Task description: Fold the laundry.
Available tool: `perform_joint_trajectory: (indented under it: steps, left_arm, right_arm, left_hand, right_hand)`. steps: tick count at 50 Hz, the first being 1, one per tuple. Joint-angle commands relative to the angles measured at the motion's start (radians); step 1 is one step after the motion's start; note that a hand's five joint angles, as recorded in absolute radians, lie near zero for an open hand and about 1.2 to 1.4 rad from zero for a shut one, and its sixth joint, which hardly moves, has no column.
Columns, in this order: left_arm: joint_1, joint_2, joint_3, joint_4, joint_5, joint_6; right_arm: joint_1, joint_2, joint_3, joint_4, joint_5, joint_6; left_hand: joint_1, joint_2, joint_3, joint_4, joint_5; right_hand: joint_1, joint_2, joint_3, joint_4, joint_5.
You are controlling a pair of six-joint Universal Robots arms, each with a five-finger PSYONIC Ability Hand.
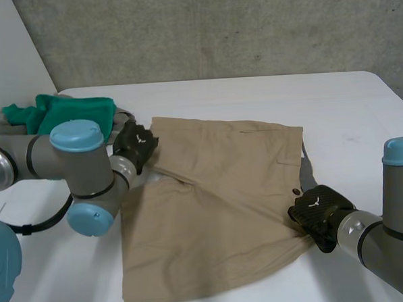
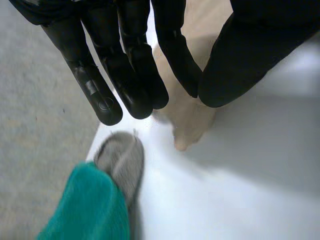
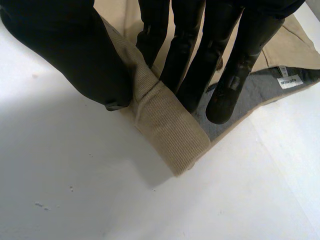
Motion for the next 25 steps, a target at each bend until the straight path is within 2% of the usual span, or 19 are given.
perform_joint_trajectory:
  steps: [1,6,7,8,10,15,19,20,25]
  left_arm:
    - [-0.008,-0.005,-0.023,-0.007,-0.161,-0.013]
    - [-0.016,-0.005,-0.028,-0.012,-0.183,-0.026]
    - [-0.019,-0.005,-0.028,-0.016,-0.183,-0.03]
    - [-0.022,-0.003,-0.028,-0.029,-0.186,-0.041]
    - [-0.03,0.001,-0.029,-0.049,-0.188,-0.056]
    - [-0.024,0.124,-0.069,-0.122,-0.188,-0.167]
    - [-0.013,0.27,-0.16,-0.153,-0.175,-0.322]
    - [-0.008,0.335,-0.202,-0.159,-0.165,-0.386]
    - [-0.011,0.517,-0.376,-0.194,-0.091,-0.52]
  right_arm:
    - [-0.002,0.0,-0.001,0.001,-0.002,0.019]
    - [-0.003,0.0,0.001,0.0,-0.005,0.044]
    - [-0.003,0.0,0.002,0.0,-0.005,0.044]
    - [-0.003,0.0,0.002,0.0,-0.005,0.044]
    - [-0.003,0.0,0.001,-0.003,-0.005,0.047]
    - [-0.002,0.0,-0.009,-0.019,-0.006,0.09]
    - [-0.002,-0.001,-0.025,-0.029,-0.006,0.143]
    - [-0.002,0.0,-0.029,-0.031,-0.006,0.154]
    - [0.0,0.0,-0.053,-0.04,-0.008,0.248]
  left_hand:
    - [0.252,0.2,0.204,0.198,0.239]
    - [0.212,0.16,0.163,0.158,0.198]
    - [0.014,-0.038,-0.035,-0.041,0.0]
    - [-0.413,-0.465,-0.461,-0.467,-0.426]
    - [-0.779,-0.832,-0.828,-0.834,-0.793]
    - [-0.831,-0.883,-0.879,-0.885,-0.844]
    - [-0.84,-0.892,-0.888,-0.894,-0.853]
    - [-0.828,-0.88,-0.876,-0.882,-0.841]
    - [-0.766,-0.818,-0.815,-0.821,-0.78]
  right_hand:
    - [0.408,0.22,0.215,0.207,0.226]
    - [0.408,0.22,0.215,0.207,0.226]
    - [0.408,0.22,0.215,0.207,0.226]
    - [0.408,0.22,0.215,0.207,0.226]
    - [0.408,0.22,0.215,0.207,0.226]
    - [0.408,0.22,0.215,0.207,0.226]
    - [0.408,0.22,0.215,0.207,0.226]
    - [0.408,0.22,0.215,0.207,0.226]
    - [0.408,0.22,0.215,0.207,0.226]
